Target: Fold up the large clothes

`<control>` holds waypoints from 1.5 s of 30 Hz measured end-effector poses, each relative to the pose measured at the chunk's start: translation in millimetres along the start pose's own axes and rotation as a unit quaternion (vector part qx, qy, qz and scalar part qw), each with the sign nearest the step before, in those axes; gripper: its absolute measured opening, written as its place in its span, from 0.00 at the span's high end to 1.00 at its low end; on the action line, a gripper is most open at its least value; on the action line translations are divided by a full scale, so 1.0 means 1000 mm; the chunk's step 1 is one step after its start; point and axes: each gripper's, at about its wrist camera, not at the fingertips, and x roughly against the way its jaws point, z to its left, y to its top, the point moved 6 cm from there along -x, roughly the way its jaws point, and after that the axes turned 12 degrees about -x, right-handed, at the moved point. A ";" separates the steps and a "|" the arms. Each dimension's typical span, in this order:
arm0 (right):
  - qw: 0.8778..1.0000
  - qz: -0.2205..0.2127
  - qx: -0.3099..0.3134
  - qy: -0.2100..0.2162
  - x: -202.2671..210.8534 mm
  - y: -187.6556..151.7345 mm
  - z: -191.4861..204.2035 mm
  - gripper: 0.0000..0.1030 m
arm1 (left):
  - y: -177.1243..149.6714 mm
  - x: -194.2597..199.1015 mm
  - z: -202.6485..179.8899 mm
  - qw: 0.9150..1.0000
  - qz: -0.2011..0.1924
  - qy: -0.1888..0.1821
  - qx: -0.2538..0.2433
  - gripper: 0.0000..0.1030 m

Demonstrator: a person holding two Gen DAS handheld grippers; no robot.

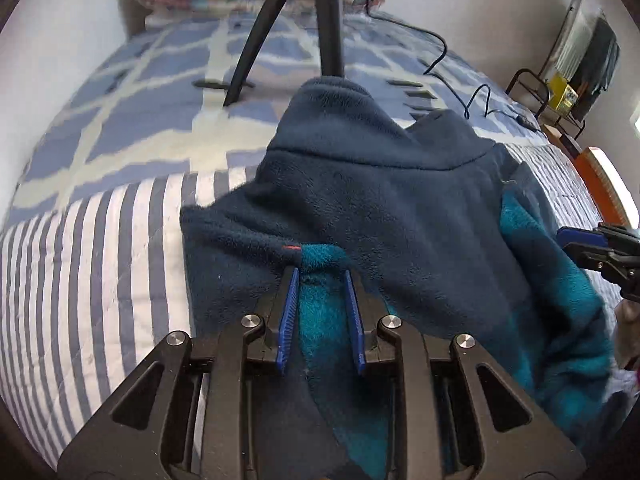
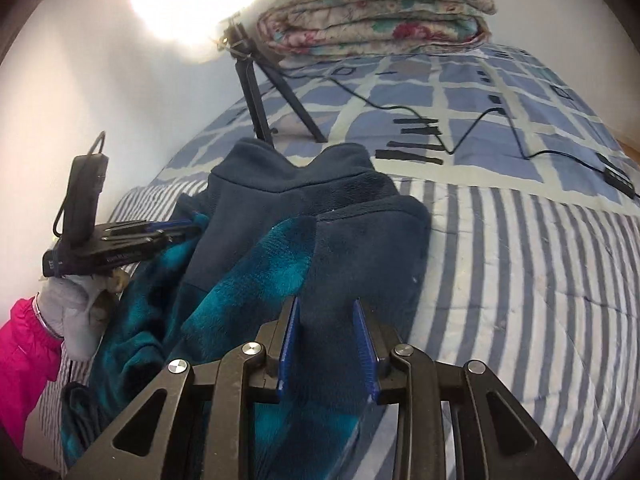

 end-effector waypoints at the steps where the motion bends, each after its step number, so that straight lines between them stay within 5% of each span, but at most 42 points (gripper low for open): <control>1: 1.000 0.004 0.002 -0.004 -0.005 -0.001 0.000 0.71 | 0.000 0.000 0.002 1.000 -0.002 -0.008 0.005 0.79; 7: 0.998 0.028 0.037 -0.031 -0.024 -0.005 0.005 0.71 | 0.004 0.030 0.021 0.999 -0.019 -0.039 0.032 0.78; 9: 0.999 0.024 0.022 0.002 -0.010 0.002 0.000 0.67 | 0.008 0.054 0.035 0.997 -0.049 -0.049 0.044 0.54; 11: 1.000 -0.010 0.008 0.027 0.010 0.012 -0.010 0.43 | 0.010 0.066 0.057 0.995 -0.064 -0.045 0.068 0.34; 16: 0.996 -0.035 -0.073 0.029 0.011 0.038 -0.054 0.37 | 0.008 0.047 0.099 0.985 -0.037 -0.071 0.150 0.34; 20: 0.994 -0.033 -0.099 0.032 -0.008 0.046 -0.066 0.37 | 0.004 0.025 0.093 0.986 -0.020 -0.090 0.142 0.34; 22: 0.994 -0.025 -0.100 0.029 -0.019 0.048 -0.066 0.42 | 0.006 0.014 0.086 0.986 -0.013 -0.093 0.137 0.37; 27: 0.993 -0.023 -0.107 0.044 -0.039 0.058 -0.062 0.46 | 0.013 -0.006 0.068 0.989 -0.011 -0.086 0.124 0.67; 29: 0.992 -0.017 -0.109 0.054 -0.044 0.060 -0.058 0.67 | 0.017 -0.007 0.063 0.990 -0.013 -0.082 0.113 0.82; 32: 0.992 -0.011 -0.104 0.072 -0.044 0.062 -0.049 0.87 | 0.021 -0.002 0.061 0.991 -0.021 -0.077 0.109 0.92; 45: 0.995 -0.056 -0.042 0.068 0.032 0.053 0.000 0.91 | 0.019 0.075 0.036 0.989 -0.080 -0.079 0.098 0.94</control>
